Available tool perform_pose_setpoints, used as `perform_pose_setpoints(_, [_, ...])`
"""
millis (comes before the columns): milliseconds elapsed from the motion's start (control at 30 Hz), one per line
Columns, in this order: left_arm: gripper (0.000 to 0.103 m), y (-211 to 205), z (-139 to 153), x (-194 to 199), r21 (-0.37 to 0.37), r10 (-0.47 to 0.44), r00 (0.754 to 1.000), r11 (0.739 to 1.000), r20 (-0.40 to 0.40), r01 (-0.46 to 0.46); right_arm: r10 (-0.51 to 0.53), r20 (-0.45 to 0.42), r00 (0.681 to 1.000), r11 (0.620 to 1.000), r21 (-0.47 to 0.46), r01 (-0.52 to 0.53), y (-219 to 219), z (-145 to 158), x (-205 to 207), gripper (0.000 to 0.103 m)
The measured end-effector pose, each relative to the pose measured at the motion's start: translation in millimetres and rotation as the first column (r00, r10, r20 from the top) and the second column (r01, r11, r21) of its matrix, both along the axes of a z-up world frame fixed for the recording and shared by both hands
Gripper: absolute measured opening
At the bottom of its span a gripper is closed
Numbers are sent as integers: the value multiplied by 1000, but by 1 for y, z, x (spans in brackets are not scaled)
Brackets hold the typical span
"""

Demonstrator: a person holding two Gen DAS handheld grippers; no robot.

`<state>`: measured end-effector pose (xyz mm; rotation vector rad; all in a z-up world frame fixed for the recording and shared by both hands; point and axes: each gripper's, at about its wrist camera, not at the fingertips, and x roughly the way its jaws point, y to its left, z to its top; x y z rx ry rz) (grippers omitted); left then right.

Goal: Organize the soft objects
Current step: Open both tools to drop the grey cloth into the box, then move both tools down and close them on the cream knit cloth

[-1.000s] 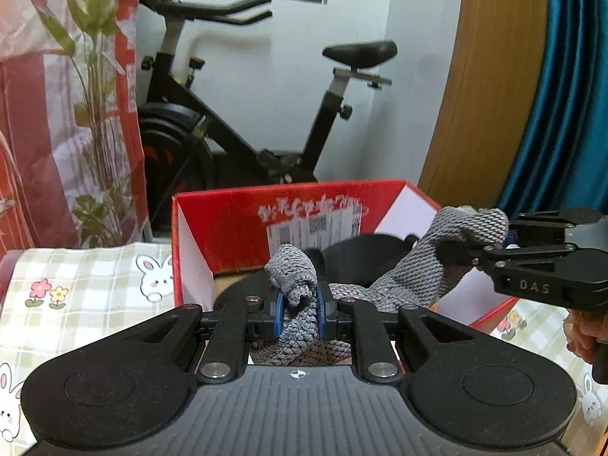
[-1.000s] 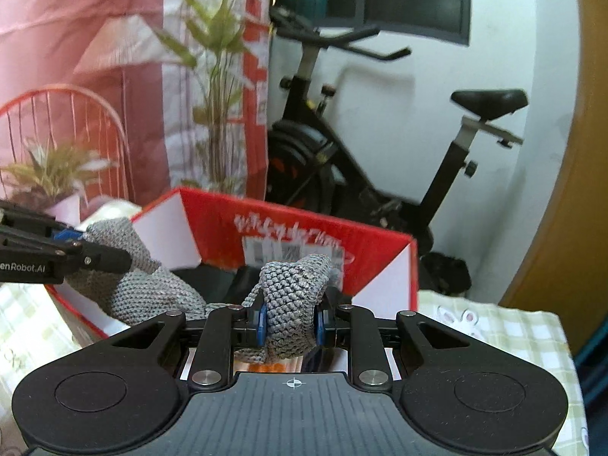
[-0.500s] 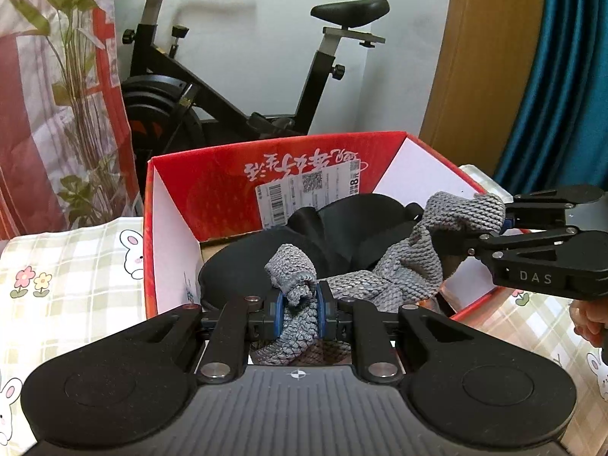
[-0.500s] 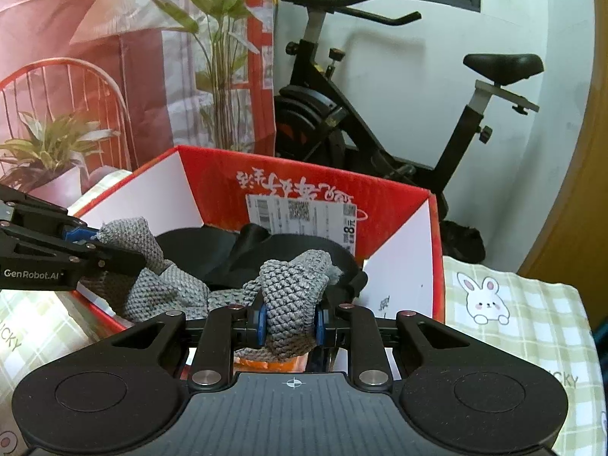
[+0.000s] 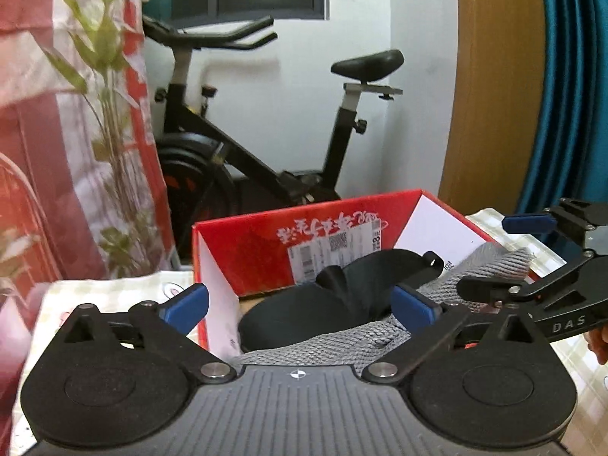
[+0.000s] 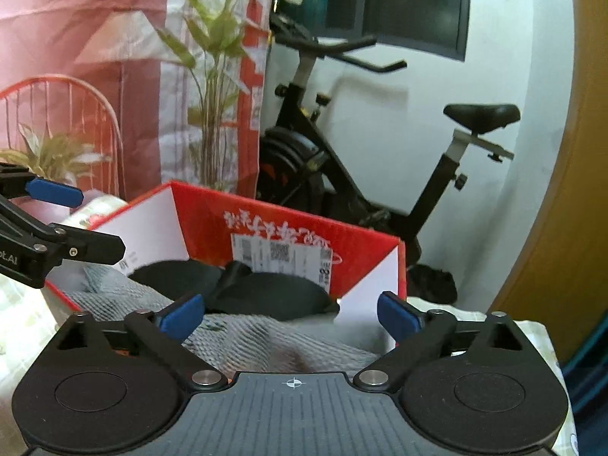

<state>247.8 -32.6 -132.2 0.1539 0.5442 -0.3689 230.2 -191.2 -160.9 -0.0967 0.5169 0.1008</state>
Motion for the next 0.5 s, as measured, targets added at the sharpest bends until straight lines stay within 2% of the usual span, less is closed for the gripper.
perform_pose_setpoints(200, [103,1,7,-30,-12,4,1000,1000,25,-4,7,31,999,1000,8,-8,2,4,-24,99])
perform_pose_setpoints(500, [103,18,-4,-74,-86,18,1000,996,-15,-19,-10,74,997,997,80,4,3,-8,-75,98])
